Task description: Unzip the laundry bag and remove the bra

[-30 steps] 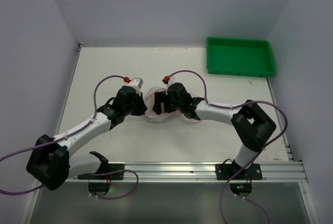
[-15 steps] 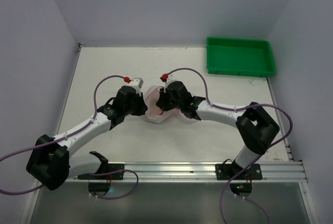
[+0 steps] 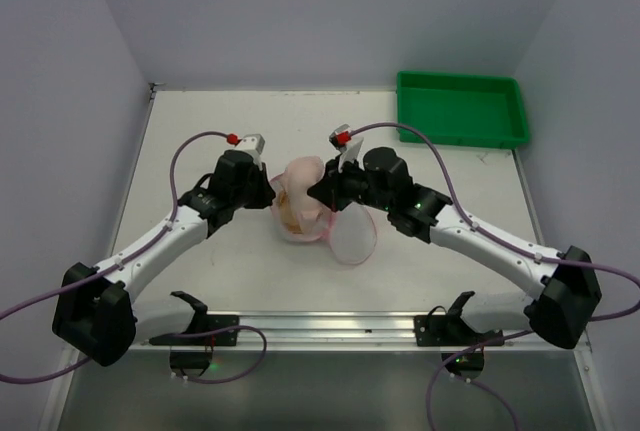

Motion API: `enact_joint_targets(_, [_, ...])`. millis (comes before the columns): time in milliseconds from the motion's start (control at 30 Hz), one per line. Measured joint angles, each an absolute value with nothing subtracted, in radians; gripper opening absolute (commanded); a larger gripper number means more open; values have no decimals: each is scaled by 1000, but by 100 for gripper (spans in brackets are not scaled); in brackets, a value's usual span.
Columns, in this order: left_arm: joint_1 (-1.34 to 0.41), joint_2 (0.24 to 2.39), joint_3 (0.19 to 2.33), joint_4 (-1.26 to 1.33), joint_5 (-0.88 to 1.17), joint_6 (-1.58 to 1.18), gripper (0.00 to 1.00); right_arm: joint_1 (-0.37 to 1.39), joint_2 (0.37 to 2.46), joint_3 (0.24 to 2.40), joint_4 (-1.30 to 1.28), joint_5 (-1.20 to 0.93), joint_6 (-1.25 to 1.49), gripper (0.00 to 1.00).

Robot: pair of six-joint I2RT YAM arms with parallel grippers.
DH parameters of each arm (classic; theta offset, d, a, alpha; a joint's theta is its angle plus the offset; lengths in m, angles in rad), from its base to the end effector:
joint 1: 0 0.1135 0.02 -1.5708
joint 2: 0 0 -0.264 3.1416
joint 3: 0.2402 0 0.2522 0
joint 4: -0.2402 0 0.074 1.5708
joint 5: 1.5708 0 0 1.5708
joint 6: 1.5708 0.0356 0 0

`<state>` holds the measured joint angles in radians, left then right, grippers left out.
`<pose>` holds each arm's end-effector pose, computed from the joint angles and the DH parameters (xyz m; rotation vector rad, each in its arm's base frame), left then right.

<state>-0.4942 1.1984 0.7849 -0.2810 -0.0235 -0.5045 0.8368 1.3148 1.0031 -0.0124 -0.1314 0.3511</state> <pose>0.2263 -0.1210 0.2458 -0.0246 2.3148 -0.4955 0.2031 0.2320 0.3161 -0.5729 1.9191 0.9141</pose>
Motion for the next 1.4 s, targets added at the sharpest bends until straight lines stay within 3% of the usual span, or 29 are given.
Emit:
enact_joint_targets(433, [-456, 1275, 842, -321, 57, -503, 0, 741, 1052, 1087, -96, -309, 336, 0])
enact_joint_targets(700, [-422, 1279, 842, -332, 106, -480, 0, 542, 1064, 1331, -90, -141, 339, 0])
enact_joint_targets(867, [-406, 1279, 842, -338, 141, -466, 0, 386, 1202, 1459, -73, 41, 375, 0])
enact_joint_targets(1067, [-398, 1279, 842, -339, 167, -452, 0, 232, 1530, 1598, -88, 252, 480, 0])
enact_joint_targets(1400, [-383, 1279, 841, -338, 202, -452, 0, 110, 1966, 1794, -157, 456, 641, 0])
